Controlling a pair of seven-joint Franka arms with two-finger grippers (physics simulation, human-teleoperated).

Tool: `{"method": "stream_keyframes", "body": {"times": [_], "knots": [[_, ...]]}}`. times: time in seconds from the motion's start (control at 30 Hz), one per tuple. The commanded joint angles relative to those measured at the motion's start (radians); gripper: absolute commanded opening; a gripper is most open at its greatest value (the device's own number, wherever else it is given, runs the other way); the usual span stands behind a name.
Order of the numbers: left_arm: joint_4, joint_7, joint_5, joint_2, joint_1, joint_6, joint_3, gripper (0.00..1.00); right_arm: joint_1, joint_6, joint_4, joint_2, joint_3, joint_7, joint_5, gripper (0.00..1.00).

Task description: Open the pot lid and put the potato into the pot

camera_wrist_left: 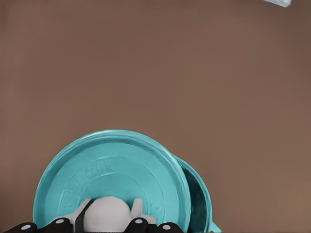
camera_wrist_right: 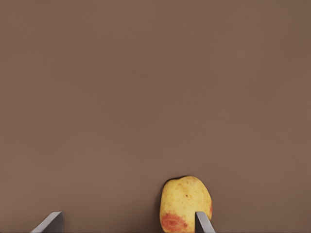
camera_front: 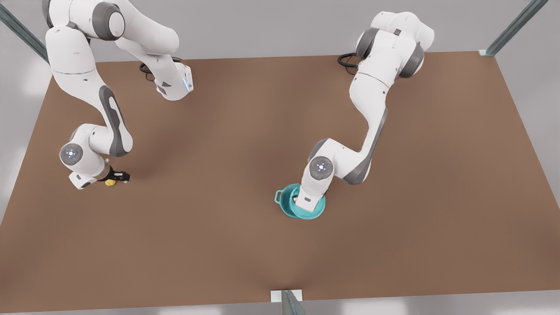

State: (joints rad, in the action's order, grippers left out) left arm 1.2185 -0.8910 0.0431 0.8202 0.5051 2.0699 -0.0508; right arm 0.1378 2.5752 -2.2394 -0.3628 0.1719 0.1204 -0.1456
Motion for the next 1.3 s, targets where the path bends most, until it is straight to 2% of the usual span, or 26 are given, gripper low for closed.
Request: {"method": "stream_keyframes", "body": {"times": [0.0, 0.1, 0.17, 0.3, 0.53, 0.57, 0.7, 0.73, 0.77, 0.8, 0.83, 0.87, 0.9, 0.93, 0.97, 1.13, 1.17, 1.27], "knots": [[-0.001, 0.385, -0.014, -0.030, -0.069, -0.203, 0.000, 0.43, 0.009, 0.043, 0.001, -0.008, 0.001, 0.008, -0.019, 1.00], [0.003, 0.877, -0.002, -0.053, -0.238, -0.205, 0.028, 0.43, 0.023, 0.046, 0.004, -0.016, 0.000, 0.012, -0.028, 1.00], [0.012, 1.063, 0.000, -0.041, -0.306, -0.156, 0.031, 0.43, 0.037, 0.046, 0.007, -0.018, 0.000, 0.033, -0.028, 1.00], [0.018, 1.052, -0.015, 0.043, -0.306, 0.039, 0.029, 0.43, 0.039, 0.068, 0.006, -0.035, 0.000, 0.047, -0.028, 1.00], [0.018, 0.998, -0.043, 0.079, -0.304, 0.082, 0.025, 0.45, 0.068, 0.083, 0.001, -0.050, -0.005, 0.062, -0.065, 1.00], [0.018, 0.998, -0.045, 0.080, -0.304, 0.093, 0.025, 1.00, 0.068, 0.083, 0.001, -0.050, -0.005, 0.062, -0.065, 1.00], [0.018, 1.006, -0.040, 0.086, -0.306, 0.102, 0.026, 1.00, 0.083, 0.105, -0.006, -0.056, -0.006, 0.087, -0.066, 1.00], [0.015, 1.032, -0.046, 0.060, -0.347, 0.056, 0.034, 1.00, 0.083, 0.105, -0.006, -0.059, -0.006, 0.087, -0.066, 1.00], [0.001, 1.034, -0.121, 0.007, -0.414, -0.074, 0.026, 1.00, 0.083, 0.106, -0.006, -0.064, -0.006, 0.088, -0.066, 1.00], [-0.079, 1.020, -0.201, -0.062, -0.480, -0.316, 0.026, 1.00, 0.085, 0.118, -0.006, -0.070, -0.006, 0.094, -0.066, 1.00], [-0.097, 0.988, -0.215, -0.144, -0.514, -0.480, 0.026, 1.00, 0.085, 0.120, -0.006, -0.071, -0.006, 0.094, -0.066, 1.00], [-0.097, 0.992, -0.216, -0.223, -0.537, -0.620, 0.029, 1.00, 0.085, 0.120, -0.006, -0.073, -0.006, 0.094, -0.066, 1.00], [-0.065, 1.038, -0.186, -0.325, -0.557, -0.657, 0.051, 1.00, 0.085, 0.120, -0.006, -0.074, -0.006, 0.094, -0.066, 1.00], [0.105, 1.043, -0.189, -0.439, -0.559, -0.521, 0.051, 1.00, 0.085, 0.131, -0.006, -0.081, -0.006, 0.094, -0.066, 1.00], [0.161, 1.029, -0.186, -0.484, -0.553, -0.456, 0.049, 1.00, 0.094, 0.138, -0.006, -0.085, -0.006, 0.094, -0.075, 1.00], [0.145, 1.029, -0.158, -0.493, -0.556, -0.494, 0.052, 1.00, 0.095, 0.143, -0.006, -0.096, -0.006, 0.094, -0.077, 1.00], [0.148, 1.029, -0.160, -0.493, -0.557, -0.494, 0.052, 1.00, 0.097, 0.143, -0.006, -0.096, -0.006, 0.094, -0.077, 0.98], [0.153, 1.032, -0.160, -0.493, -0.562, -0.499, 0.054, 1.00, 0.095, 0.141, -0.006, -0.096, -0.006, 0.093, -0.077, 0.79]]}}
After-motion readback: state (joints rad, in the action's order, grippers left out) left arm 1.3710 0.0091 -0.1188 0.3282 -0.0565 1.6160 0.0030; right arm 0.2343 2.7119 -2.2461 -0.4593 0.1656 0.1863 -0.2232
